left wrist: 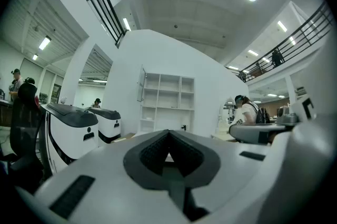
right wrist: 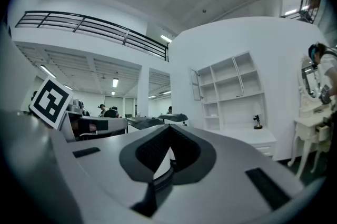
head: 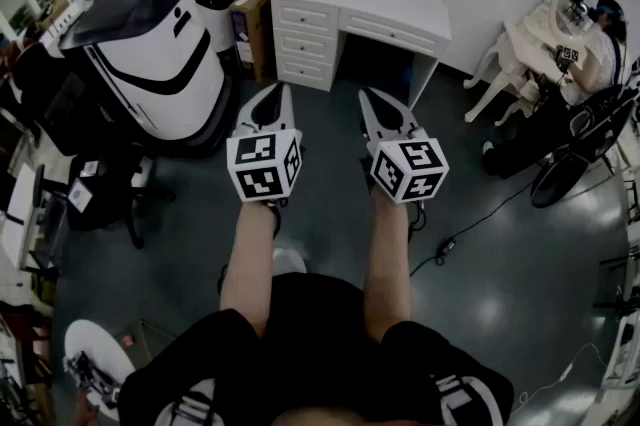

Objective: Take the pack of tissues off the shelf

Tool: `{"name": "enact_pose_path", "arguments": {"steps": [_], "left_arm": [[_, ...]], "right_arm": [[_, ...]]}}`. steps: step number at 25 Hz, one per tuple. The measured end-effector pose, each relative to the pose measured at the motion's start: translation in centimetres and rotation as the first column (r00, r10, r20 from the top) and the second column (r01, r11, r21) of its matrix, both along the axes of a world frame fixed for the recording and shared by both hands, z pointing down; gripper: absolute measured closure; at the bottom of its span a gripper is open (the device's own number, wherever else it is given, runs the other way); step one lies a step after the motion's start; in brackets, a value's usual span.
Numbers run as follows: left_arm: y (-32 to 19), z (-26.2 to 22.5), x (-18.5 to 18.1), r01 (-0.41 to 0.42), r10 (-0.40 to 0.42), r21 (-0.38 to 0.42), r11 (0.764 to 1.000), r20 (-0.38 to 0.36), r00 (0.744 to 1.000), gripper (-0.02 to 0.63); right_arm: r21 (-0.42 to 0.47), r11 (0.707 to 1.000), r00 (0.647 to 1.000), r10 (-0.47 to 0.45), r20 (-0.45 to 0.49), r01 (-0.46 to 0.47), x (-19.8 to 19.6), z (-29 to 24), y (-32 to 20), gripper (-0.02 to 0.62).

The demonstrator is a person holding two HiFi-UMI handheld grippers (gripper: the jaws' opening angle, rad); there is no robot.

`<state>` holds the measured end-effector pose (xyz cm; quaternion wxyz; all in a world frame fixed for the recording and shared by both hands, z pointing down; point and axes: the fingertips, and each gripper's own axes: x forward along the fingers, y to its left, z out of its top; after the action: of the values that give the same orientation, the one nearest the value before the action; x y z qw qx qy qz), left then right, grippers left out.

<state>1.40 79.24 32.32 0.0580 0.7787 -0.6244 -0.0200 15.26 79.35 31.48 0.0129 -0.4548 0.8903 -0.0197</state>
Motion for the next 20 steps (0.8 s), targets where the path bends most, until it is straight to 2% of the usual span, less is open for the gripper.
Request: {"name": "enact_pose_path", "arguments": {"steps": [5, 9, 11, 15, 20], "left_arm": [[-0.8, -0.4, 0.2, -0.011, 0.011, 0.011, 1.0, 0.003, 1.0, 0.6], [-0.3, -0.7, 1.2, -0.034, 0.034, -0.002, 0.999, -0.07, 0.997, 0.6], [-0.8, -0.7, 1.5, -0.045, 0.044, -0.008, 0.999, -0.078, 0.996, 0.6], [-1.7, 0.3, 0.8, -0.024, 0.022, -0.037, 0.999, -0.047, 0.999, 0.6], [-5.2, 1.4, 0.9, -0.036, 0.032, -0.036, 0.999, -0.102, 0.994, 0.6]], "right_arm": [[0.025, 1.0, 1.0, -0.019, -0.013, 0.019, -0.4, -0.7, -0.6, 0.588], [0.017, 0.998, 0.998, -0.055, -0.013, 0.055, 0.1, -0.4, -0.3, 0.588], [0.024, 0.998, 0.998, -0.06, 0.002, 0.059, -0.1, -0.3, -0.8, 0.588], [0.017, 0.999, 0.997, -0.051, 0.052, 0.05, 0.2, 0.4, -1.9, 0.588], [0.012, 0.999, 0.997, -0.034, 0.074, 0.033, 0.5, 1.8, -4.6, 0.588]]}}
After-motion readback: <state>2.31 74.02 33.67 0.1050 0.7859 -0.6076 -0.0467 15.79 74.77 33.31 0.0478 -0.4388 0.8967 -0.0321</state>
